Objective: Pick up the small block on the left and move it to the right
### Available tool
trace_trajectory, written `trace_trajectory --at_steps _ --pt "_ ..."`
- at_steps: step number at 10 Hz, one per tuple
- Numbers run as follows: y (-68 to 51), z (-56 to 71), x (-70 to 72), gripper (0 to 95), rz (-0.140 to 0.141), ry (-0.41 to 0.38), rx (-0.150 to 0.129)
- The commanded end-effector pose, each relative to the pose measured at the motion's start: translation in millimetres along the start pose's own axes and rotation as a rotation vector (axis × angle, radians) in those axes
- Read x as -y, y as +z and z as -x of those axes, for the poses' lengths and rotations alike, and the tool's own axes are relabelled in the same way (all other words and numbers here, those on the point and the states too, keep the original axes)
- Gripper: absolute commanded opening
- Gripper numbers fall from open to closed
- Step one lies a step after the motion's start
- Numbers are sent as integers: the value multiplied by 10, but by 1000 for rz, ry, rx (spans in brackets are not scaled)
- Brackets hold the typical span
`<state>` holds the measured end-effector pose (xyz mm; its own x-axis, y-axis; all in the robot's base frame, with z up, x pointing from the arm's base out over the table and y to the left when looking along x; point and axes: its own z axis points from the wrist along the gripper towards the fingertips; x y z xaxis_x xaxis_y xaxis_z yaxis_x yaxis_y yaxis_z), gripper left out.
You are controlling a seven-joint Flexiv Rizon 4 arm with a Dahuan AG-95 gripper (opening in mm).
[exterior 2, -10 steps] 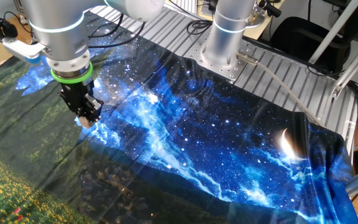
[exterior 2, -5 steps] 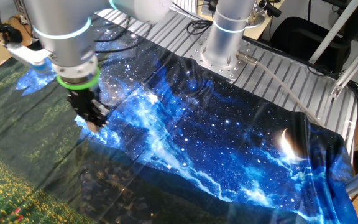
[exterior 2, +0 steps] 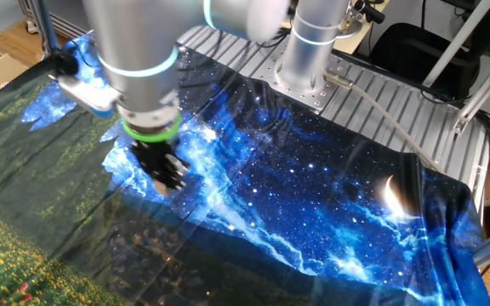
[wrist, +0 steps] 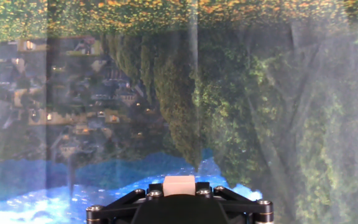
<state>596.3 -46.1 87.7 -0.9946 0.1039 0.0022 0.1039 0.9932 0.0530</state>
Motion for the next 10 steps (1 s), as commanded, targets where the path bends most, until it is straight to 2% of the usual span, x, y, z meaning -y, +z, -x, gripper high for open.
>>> trace_trajectory --at_steps 1,2,4,10 --pt "25 -26 -128 0 1 15 2" --pt "66 11 -149 0 28 24 -2" --pt "123 35 -165 0 30 24 -1" --pt "126 31 -164 0 28 27 -3"
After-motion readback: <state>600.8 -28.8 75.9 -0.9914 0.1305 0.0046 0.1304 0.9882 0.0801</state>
